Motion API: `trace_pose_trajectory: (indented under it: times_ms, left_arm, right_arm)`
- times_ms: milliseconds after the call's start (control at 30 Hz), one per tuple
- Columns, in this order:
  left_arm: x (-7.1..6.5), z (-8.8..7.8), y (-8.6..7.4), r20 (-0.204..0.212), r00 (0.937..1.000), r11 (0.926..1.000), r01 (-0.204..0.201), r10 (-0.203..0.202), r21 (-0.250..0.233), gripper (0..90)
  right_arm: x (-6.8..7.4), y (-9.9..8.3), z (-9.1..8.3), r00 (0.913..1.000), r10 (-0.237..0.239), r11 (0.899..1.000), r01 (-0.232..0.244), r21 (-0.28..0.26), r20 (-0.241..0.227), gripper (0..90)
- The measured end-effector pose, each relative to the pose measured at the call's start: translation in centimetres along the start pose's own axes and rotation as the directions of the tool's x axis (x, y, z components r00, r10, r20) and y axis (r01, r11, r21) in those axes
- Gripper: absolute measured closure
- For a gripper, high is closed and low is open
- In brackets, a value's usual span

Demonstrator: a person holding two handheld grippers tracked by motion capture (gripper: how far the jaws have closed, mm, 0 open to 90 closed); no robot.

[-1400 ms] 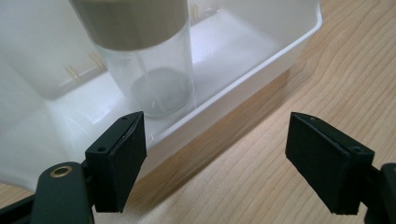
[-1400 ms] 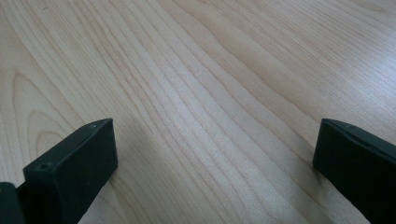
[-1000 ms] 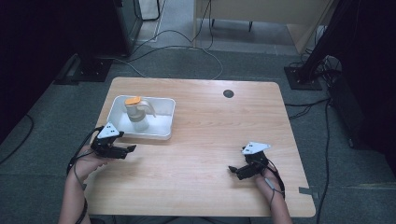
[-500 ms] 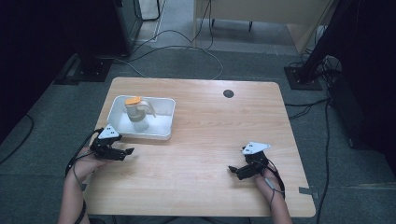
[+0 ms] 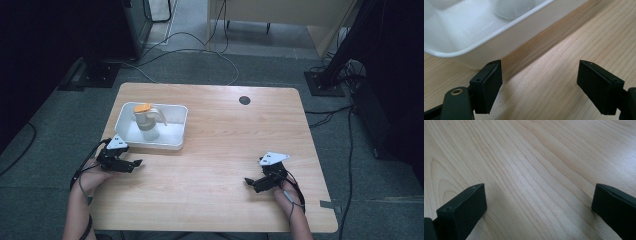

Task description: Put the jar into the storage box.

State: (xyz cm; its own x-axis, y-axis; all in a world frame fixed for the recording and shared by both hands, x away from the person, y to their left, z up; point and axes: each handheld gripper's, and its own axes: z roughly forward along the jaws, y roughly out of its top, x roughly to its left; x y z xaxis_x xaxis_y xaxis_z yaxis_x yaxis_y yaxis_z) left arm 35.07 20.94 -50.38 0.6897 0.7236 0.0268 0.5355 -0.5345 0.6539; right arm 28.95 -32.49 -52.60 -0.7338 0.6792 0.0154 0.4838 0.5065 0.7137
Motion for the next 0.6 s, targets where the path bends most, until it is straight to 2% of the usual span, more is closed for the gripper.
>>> trace_pose_trajectory:
  times_ms: [333,433,600]
  left_arm:
    - [0.5,0.2,-0.4,-0.028,0.9995,0.9998,0.015,-0.015,-0.016,20.7]
    - [0.9,0.2,-0.7,-0.020,0.9988,0.9984,0.044,-0.045,-0.036,20.7]
    - [1.1,0.2,-1.0,-0.016,0.9986,0.9970,0.049,-0.050,-0.060,20.7]
  right_arm:
    - [0.0,0.0,0.0,1.0000,0.000,1.000,0.000,0.000,0.000,0.0]
    - [0.0,0.0,0.0,1.0000,0.000,1.000,0.000,0.000,0.000,0.0]
    - [0.0,0.0,0.0,1.0000,0.001,1.000,-0.001,0.000,0.000,0.0]
